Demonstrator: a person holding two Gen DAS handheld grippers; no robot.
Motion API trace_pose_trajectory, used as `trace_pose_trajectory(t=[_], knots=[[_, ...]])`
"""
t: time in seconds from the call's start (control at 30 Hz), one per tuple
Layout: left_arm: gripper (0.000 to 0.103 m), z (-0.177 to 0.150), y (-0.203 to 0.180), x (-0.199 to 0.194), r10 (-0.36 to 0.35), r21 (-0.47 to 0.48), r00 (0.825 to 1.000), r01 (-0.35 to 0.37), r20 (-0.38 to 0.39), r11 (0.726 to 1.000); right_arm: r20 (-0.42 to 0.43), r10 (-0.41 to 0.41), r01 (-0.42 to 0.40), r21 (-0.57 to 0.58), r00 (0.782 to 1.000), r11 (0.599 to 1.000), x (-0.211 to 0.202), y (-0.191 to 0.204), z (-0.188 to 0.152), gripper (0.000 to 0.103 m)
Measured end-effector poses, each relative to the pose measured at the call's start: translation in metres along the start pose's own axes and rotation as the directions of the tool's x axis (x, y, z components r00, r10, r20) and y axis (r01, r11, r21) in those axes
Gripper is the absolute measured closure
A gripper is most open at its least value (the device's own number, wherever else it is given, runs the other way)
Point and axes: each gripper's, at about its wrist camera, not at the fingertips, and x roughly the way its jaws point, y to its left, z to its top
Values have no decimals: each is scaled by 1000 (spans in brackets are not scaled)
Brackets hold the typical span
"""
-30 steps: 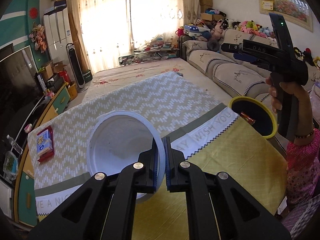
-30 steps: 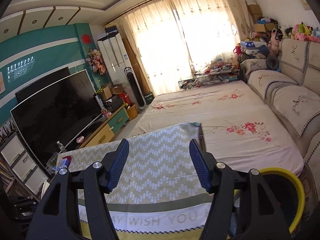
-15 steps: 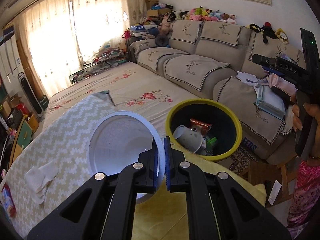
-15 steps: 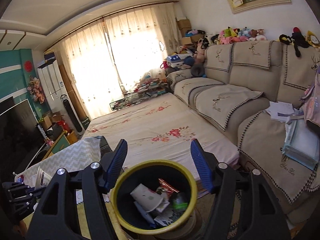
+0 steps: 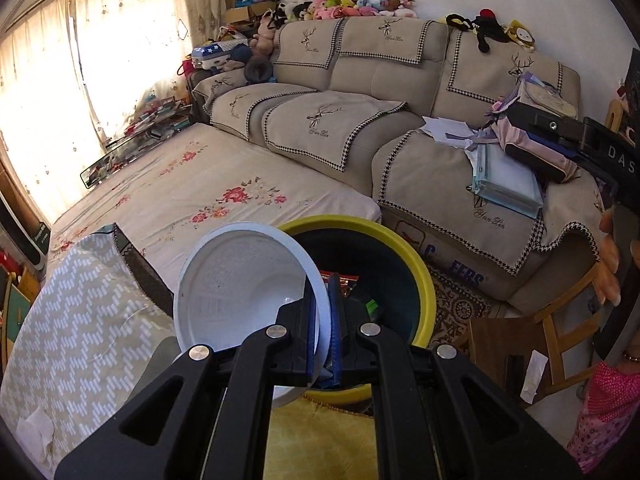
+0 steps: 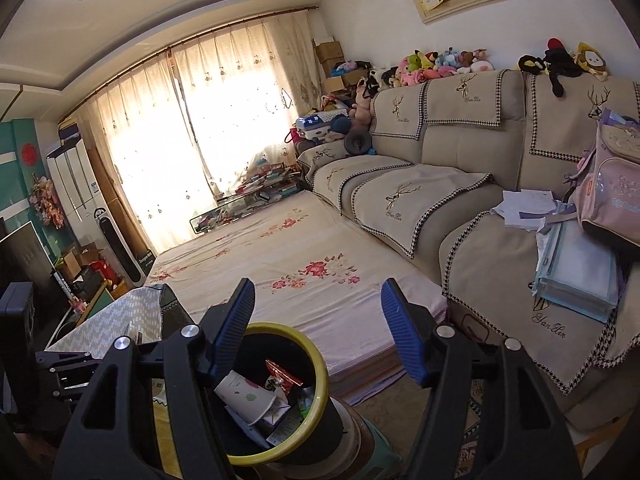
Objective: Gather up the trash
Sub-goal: 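Carry the white bowl over the bin and open the left gripper, then reach the right gripper to the white tissue and grasp it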
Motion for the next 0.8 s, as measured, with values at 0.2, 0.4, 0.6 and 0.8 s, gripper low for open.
trace_pose_trajectory(t=[0.2,0.4,0.6,0.8], knots=[[77,19,-7,31,-26,-16,999,26,-22,1000,-13,-7,7,15,1000,1000,7,-9,-1,41],[36,12,12,20,11,-72,999,-8,47,997,-34,-12,13,13,999,1000,17,-11,-6,41],[34,-26,59,-44,106,-203,979,-69,177,977,-70,4,-4,-4,998,1000,40,8,-12,41],[26,-85,116,-118,299,-354,920,-199,254,914,-83,40,-43,-40,996,998,56,46,-14,41]])
